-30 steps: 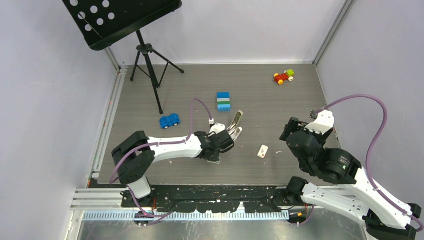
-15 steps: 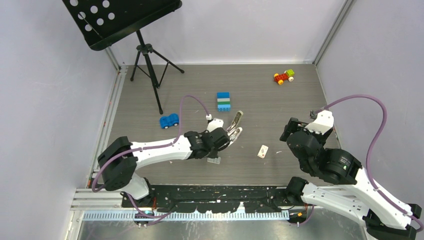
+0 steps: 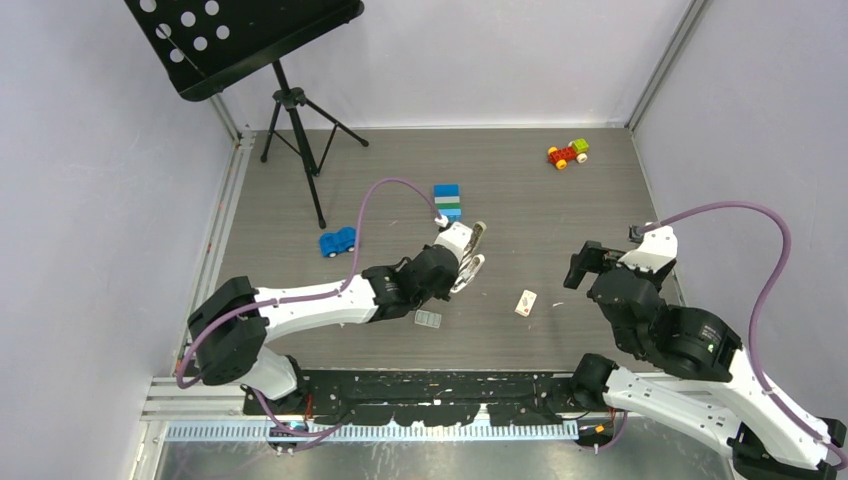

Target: Load the staples into the stapler

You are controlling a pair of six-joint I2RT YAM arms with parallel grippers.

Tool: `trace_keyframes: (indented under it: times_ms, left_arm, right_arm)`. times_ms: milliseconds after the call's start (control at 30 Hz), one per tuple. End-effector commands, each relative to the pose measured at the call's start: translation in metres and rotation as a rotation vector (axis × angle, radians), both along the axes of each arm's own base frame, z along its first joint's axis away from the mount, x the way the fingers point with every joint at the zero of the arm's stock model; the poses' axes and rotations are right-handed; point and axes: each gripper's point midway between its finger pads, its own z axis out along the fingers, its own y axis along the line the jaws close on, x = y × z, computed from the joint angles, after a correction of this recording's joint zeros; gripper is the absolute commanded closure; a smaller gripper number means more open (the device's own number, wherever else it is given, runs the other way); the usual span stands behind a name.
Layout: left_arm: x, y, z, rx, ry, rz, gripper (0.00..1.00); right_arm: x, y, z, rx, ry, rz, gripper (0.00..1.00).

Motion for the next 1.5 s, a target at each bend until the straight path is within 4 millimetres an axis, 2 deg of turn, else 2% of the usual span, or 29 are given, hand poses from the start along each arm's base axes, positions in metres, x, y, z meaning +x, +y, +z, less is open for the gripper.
trace_keyframes:
  times_ms: [0,333,600,1033,1467]
  left_arm:
    - [0.024,-0.024,0.032,-0.058,-0.168,-0.069,1.0]
    - [0.048,-0.034,0.015,-0.083,-0.162,-0.165,1.0]
    - [0.061,-0.026,-0.011,-0.062,-0.123,-0.182,1.0]
    - [0.065,-0.017,-0.039,-0.024,-0.095,-0.187,1.0]
    - [0.067,-0.015,-0.046,-0.007,-0.084,-0.191,1.0]
  right_arm:
    - [0.001,0.0,0.006,0.043,-0.032,-0.001,0.0]
    - [0.0,-0.002,0.005,0.048,-0.041,-0.01,0.0]
    - [0.001,0.0,0.003,0.034,-0.031,-0.007,0.0]
    - [0.002,0.001,0.002,0.026,-0.025,-0.005,0.0]
    - [0.003,0.003,0.0,0.013,-0.014,0.0,0.0]
